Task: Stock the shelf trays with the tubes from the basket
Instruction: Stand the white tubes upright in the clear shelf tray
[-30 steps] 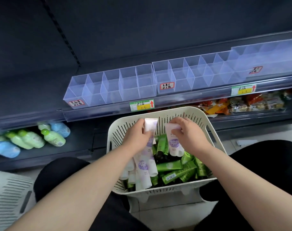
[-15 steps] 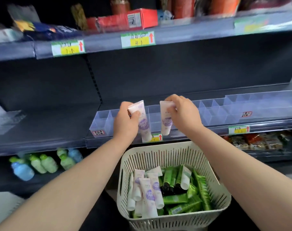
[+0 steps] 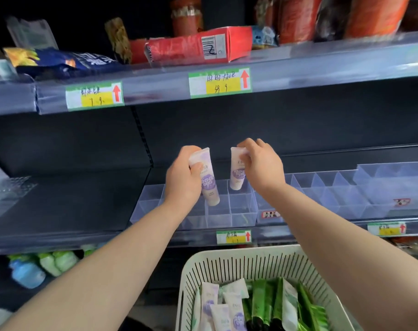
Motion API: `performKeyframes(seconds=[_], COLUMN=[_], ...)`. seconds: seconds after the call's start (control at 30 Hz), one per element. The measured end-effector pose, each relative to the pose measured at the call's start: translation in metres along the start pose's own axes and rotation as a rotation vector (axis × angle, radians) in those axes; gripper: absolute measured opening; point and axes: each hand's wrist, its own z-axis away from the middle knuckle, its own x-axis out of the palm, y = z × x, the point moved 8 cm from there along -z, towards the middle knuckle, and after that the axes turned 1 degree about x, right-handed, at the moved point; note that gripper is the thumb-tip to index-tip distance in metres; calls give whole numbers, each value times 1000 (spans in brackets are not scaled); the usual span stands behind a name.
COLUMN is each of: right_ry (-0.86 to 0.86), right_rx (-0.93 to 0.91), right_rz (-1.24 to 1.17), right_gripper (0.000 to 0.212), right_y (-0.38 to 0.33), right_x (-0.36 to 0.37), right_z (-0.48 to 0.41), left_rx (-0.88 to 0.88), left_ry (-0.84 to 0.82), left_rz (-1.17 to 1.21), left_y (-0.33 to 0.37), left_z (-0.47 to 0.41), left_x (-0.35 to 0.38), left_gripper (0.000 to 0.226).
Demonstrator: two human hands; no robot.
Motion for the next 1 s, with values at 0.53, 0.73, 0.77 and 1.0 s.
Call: performKeyframes(seconds=[0.53, 0.73, 0.77, 1.0], right_ry=[-257, -293, -302, -299], right_rx=[-59, -95, -97, -123], right_rz=[249, 273, 276, 301], right_gripper=[45, 53, 53, 58], right_y=[27, 25, 25, 19], right_x=[45, 47, 47, 44], right_z=[-8, -4, -3, 0], left_rx=[-58, -107, -112, -49], left_ry=[-296, -325, -316, -272], left_rz=[-327, -337, -342, -368], left_y=[-16, -29, -29, -22], left_z=[-47, -49, -49, -50], left_x=[67, 73, 72, 68], left_gripper=[23, 24, 24, 37])
